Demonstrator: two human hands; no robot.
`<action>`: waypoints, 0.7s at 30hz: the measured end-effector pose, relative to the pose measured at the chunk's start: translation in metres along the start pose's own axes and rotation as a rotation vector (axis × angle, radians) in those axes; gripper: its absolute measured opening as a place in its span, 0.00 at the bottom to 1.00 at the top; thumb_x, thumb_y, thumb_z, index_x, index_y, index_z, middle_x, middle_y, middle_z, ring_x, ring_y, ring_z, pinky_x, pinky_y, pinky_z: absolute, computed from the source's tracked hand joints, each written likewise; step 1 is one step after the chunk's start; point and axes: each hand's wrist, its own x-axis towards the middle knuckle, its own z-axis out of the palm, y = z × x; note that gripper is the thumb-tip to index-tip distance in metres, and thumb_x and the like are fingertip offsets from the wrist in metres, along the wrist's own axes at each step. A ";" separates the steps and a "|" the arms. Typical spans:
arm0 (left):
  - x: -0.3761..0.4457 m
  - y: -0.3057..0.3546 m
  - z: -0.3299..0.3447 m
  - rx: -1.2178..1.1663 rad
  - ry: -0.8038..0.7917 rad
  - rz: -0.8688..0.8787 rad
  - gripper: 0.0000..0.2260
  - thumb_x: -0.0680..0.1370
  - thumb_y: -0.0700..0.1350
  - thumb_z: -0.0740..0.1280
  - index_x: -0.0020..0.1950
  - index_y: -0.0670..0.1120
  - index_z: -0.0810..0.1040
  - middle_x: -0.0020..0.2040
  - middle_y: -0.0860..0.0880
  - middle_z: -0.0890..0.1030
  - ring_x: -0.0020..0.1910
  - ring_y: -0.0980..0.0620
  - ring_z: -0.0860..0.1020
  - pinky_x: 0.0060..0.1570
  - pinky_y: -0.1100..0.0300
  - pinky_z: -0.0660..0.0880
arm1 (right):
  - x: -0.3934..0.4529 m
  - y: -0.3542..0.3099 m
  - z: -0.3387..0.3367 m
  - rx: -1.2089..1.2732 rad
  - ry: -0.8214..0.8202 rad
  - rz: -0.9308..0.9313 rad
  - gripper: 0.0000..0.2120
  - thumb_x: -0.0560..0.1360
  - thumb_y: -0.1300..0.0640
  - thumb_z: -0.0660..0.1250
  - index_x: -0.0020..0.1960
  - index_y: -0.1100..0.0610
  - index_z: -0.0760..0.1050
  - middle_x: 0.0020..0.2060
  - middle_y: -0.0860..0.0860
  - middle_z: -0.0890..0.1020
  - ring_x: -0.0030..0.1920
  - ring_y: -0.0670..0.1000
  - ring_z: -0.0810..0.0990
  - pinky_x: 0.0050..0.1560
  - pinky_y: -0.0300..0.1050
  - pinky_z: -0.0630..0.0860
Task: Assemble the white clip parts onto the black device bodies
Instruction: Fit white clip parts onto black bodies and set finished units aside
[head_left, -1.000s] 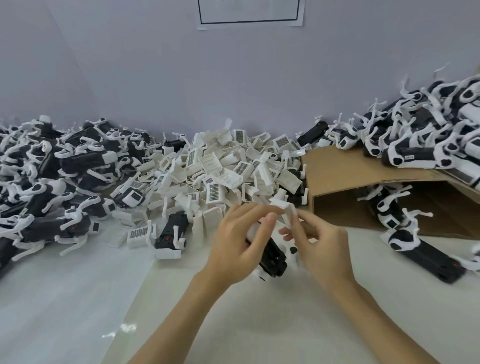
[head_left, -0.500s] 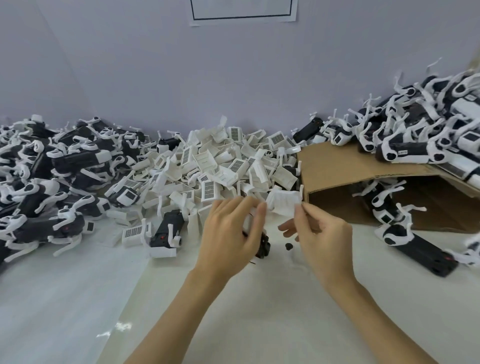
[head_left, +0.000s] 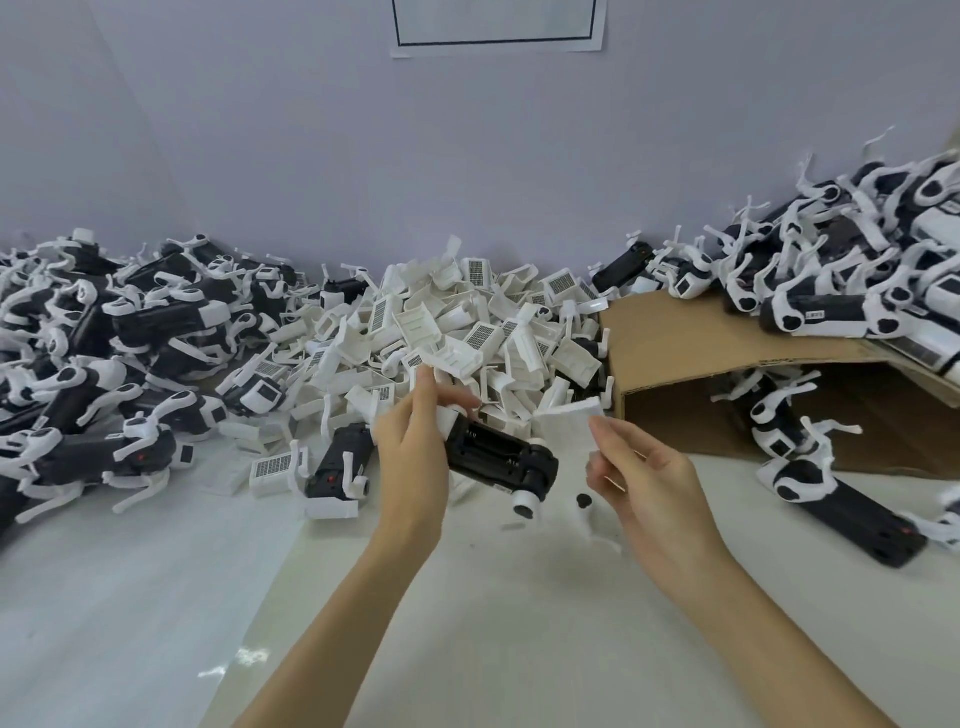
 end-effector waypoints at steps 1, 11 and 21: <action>-0.002 0.000 0.001 -0.011 0.001 -0.047 0.28 0.88 0.59 0.58 0.36 0.50 0.86 0.45 0.48 0.87 0.54 0.59 0.83 0.59 0.54 0.73 | 0.000 0.001 0.000 -0.018 0.014 0.005 0.17 0.69 0.45 0.78 0.51 0.55 0.87 0.34 0.51 0.75 0.35 0.47 0.73 0.46 0.41 0.77; -0.014 -0.006 0.014 -0.010 -0.040 -0.100 0.29 0.88 0.58 0.57 0.34 0.48 0.85 0.40 0.47 0.86 0.40 0.65 0.81 0.35 0.71 0.71 | 0.003 0.010 -0.006 -0.140 0.101 -0.103 0.07 0.81 0.59 0.69 0.55 0.62 0.76 0.41 0.51 0.87 0.42 0.52 0.87 0.41 0.43 0.83; -0.015 -0.006 0.016 0.107 -0.093 -0.121 0.31 0.85 0.67 0.53 0.39 0.50 0.85 0.52 0.58 0.86 0.61 0.69 0.76 0.65 0.57 0.69 | -0.018 0.003 0.006 -0.524 -0.200 -0.295 0.12 0.80 0.37 0.61 0.59 0.41 0.72 0.44 0.42 0.80 0.44 0.45 0.78 0.43 0.31 0.73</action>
